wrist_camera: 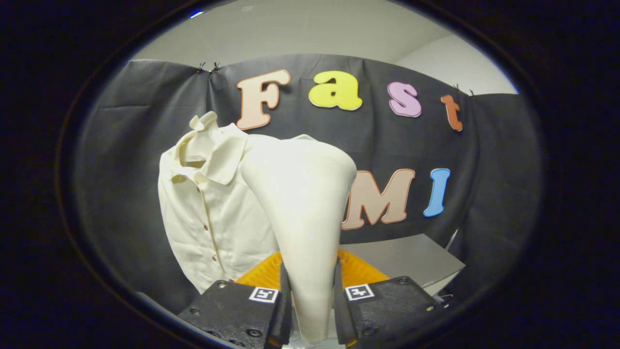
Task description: Iron the clothes twice with a garment steamer, once on the left side and once on the right side.
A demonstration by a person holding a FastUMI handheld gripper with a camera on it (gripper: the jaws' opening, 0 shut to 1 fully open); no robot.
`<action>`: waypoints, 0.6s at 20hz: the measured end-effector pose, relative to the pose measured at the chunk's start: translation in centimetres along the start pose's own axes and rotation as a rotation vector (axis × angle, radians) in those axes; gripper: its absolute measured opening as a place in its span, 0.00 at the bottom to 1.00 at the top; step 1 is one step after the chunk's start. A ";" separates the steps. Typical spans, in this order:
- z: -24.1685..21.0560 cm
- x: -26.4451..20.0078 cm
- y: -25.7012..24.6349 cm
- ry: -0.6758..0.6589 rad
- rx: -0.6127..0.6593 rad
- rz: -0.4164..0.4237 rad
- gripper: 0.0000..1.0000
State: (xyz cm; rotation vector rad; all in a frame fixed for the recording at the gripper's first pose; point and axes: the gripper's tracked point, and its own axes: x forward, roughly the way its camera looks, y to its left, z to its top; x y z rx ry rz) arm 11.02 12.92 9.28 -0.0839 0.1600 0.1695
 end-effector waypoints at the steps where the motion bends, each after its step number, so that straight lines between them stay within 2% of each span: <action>1: 0.3 -0.2 1.5 -0.008 0.001 0.007 0.36; 12: -0.3 0.8 15.7 -0.002 0.046 0.083 0.36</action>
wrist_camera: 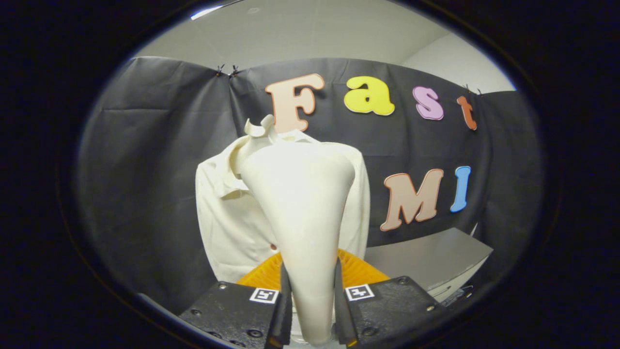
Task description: Iron the clothes twice with a garment steamer, once on the left side and once on the right side.
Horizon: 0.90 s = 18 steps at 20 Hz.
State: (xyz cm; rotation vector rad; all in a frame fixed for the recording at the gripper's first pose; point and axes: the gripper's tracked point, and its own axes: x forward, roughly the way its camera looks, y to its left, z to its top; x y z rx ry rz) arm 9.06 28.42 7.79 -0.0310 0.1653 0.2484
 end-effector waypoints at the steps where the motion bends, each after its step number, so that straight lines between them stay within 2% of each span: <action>1: -0.2 0.2 1.4 0.000 0.005 0.009 0.36; 7: -2.5 2.2 7.2 0.009 0.027 0.020 0.36; 12: -4.5 6.3 10.5 0.018 0.019 -0.001 0.35; 18: -6.5 11.5 12.7 0.041 0.036 -0.101 0.35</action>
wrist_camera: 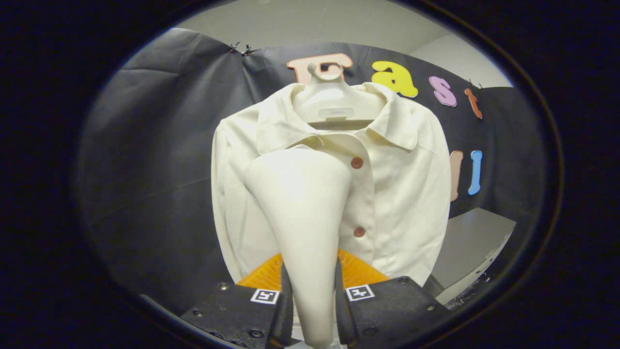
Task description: Iron the clothes twice with a garment steamer, once on the left side and once on the right side.
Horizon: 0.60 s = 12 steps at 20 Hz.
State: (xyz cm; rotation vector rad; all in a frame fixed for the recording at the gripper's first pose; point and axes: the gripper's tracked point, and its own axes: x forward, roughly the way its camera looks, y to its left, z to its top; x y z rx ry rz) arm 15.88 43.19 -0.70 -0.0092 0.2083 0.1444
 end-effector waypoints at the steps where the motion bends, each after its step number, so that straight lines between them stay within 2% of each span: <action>1: -0.2 0.5 0.2 0.009 0.003 -0.015 0.35; 4: -0.4 1.3 0.2 -0.003 0.000 -0.051 0.35; 6: -1.4 2.5 0.5 0.035 -0.019 -0.069 0.36; 12: -4.5 3.5 0.7 0.064 -0.054 -0.077 0.36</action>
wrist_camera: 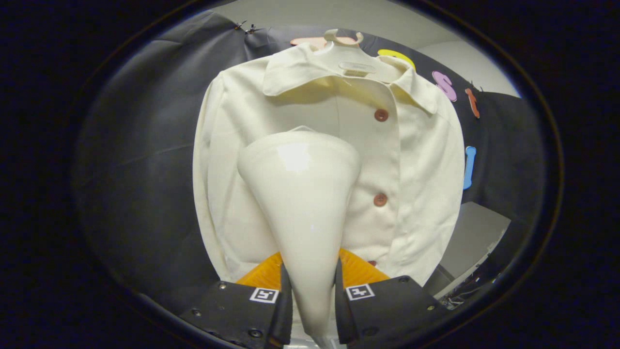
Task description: Iron the clothes twice with a garment steamer, once on the left side and once on the right side.
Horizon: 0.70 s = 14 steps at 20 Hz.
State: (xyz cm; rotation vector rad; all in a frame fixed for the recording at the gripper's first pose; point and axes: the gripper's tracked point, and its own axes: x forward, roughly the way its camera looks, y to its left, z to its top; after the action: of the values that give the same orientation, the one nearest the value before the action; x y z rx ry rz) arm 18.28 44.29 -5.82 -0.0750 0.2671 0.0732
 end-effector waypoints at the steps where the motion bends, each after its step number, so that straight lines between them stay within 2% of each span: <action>1: -0.5 0.0 0.0 0.005 -0.009 0.002 0.36; 10: -7.3 0.9 -0.1 0.105 -0.027 0.036 0.36; 14: -10.5 1.4 -0.6 0.156 -0.045 0.019 0.35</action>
State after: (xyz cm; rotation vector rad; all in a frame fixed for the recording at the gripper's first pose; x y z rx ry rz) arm 16.91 42.86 -16.27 -0.1228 0.4223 0.0923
